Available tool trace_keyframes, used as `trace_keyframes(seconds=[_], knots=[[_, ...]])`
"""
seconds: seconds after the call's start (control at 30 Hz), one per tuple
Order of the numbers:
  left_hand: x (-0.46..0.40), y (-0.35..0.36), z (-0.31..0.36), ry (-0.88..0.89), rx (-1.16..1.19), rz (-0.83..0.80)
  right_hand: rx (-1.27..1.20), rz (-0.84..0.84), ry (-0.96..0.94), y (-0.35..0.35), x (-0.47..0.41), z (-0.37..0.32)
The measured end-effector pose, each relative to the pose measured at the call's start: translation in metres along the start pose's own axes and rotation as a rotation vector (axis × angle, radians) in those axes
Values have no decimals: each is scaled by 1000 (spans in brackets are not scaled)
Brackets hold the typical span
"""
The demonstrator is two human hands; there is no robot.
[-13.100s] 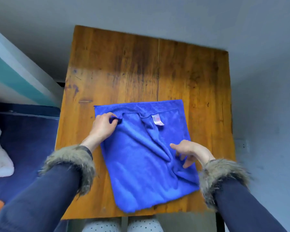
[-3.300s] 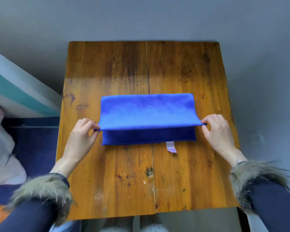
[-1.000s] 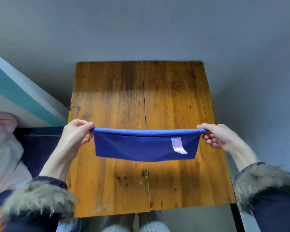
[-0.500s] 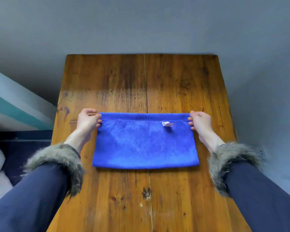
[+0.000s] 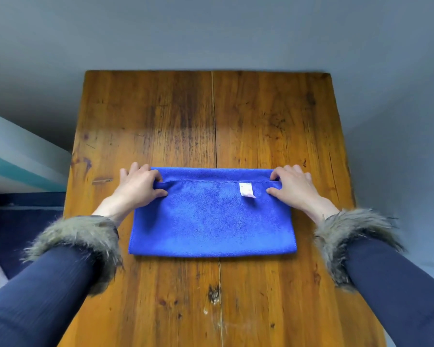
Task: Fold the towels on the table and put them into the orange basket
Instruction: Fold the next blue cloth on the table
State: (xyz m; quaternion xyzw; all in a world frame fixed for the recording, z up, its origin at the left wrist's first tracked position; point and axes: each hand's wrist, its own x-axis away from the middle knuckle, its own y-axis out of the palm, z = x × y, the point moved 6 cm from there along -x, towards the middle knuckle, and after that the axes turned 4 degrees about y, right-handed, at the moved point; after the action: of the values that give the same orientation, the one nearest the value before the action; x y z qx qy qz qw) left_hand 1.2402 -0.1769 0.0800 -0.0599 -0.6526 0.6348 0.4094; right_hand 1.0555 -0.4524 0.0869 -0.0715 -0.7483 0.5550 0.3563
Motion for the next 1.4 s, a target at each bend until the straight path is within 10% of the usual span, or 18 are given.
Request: trace_keyframes(seconds=[0.53,0.87,1.0,1.13,1.4], knots=[[35,-37,-25,5,1003,-51,-1007,-131,98,-24,23,21],[3,-16,-24,-101,406,328,-617,294,365,1,0,23],[34,-3,26,97,114,527,-270,555,56,1,34,-34],[36,40,79,282,-38,378,-56,465,-189,46,43,-90],[23,51,-11,108,-64,291,-64,314,-95,59,19,-10]])
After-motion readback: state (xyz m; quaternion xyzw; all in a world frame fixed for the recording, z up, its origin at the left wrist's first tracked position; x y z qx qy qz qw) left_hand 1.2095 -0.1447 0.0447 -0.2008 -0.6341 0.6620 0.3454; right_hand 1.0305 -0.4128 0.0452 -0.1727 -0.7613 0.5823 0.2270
